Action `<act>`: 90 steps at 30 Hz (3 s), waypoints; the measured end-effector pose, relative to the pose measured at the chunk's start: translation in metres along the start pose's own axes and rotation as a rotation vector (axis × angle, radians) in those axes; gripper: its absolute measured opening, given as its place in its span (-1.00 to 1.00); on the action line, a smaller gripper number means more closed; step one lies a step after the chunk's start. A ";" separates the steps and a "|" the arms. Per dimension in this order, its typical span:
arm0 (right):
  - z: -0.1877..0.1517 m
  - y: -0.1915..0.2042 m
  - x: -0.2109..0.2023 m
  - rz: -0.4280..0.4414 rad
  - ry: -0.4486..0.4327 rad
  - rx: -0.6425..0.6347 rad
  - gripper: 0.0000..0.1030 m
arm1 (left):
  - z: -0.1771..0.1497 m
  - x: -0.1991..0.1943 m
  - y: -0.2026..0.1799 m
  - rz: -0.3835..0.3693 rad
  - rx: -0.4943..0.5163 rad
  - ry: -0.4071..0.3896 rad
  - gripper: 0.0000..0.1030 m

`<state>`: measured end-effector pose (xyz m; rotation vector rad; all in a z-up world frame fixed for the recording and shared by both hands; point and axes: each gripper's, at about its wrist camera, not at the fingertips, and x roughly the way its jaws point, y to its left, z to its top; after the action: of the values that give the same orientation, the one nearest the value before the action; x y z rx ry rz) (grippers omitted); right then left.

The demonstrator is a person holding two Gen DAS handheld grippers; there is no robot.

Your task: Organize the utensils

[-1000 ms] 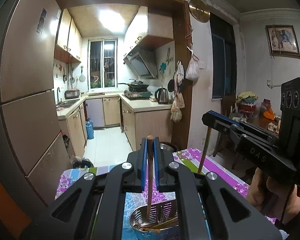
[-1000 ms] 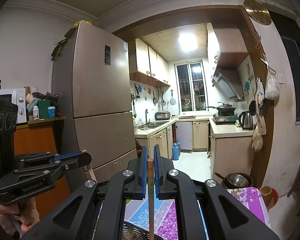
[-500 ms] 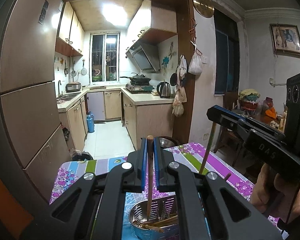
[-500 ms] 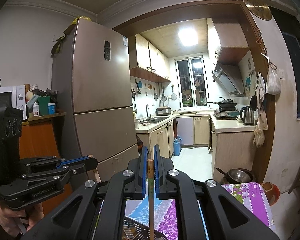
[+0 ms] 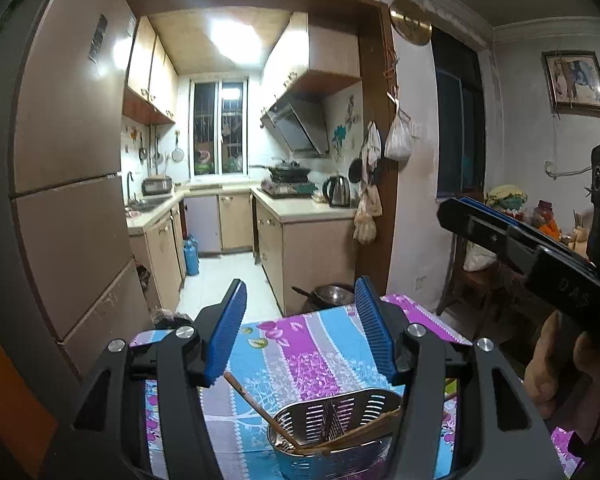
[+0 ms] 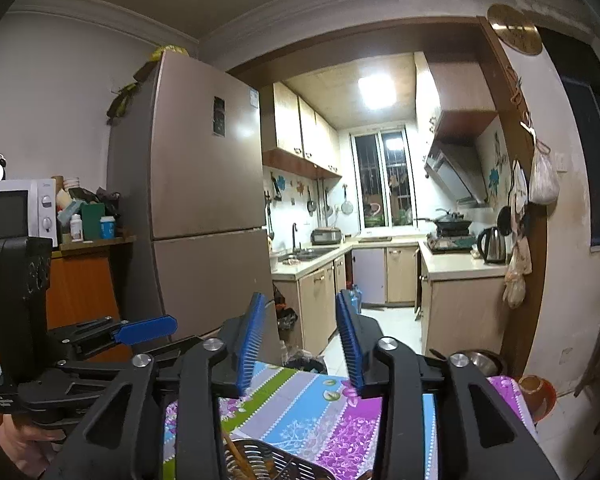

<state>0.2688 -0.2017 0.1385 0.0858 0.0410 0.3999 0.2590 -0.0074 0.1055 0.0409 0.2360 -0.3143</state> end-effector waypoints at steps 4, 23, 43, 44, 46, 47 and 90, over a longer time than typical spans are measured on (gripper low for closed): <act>0.014 0.019 -0.043 -0.011 -0.067 -0.037 0.52 | 0.002 -0.038 -0.003 0.044 0.021 -0.079 0.27; -0.109 0.075 -0.216 -0.181 -0.039 -0.020 0.91 | -0.116 -0.199 -0.029 0.217 0.026 -0.220 0.89; -0.167 0.092 -0.251 -0.247 0.020 -0.011 0.91 | -0.181 -0.212 -0.039 0.177 -0.035 -0.134 0.89; -0.168 0.094 -0.255 -0.251 0.012 -0.016 0.91 | -0.181 -0.214 -0.041 0.174 -0.036 -0.141 0.89; -0.172 0.097 -0.263 -0.255 -0.002 -0.025 0.91 | -0.185 -0.220 -0.045 0.180 -0.031 -0.165 0.89; -0.173 0.098 -0.268 -0.258 -0.015 -0.032 0.91 | -0.187 -0.223 -0.047 0.182 -0.029 -0.176 0.89; -0.187 0.114 -0.322 -0.286 -0.070 -0.032 0.91 | -0.199 -0.253 -0.087 0.201 0.010 -0.251 0.89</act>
<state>-0.0827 -0.2090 -0.0296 0.0613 -0.0227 0.1118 -0.0461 0.0012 -0.0283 0.0339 -0.0188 -0.1187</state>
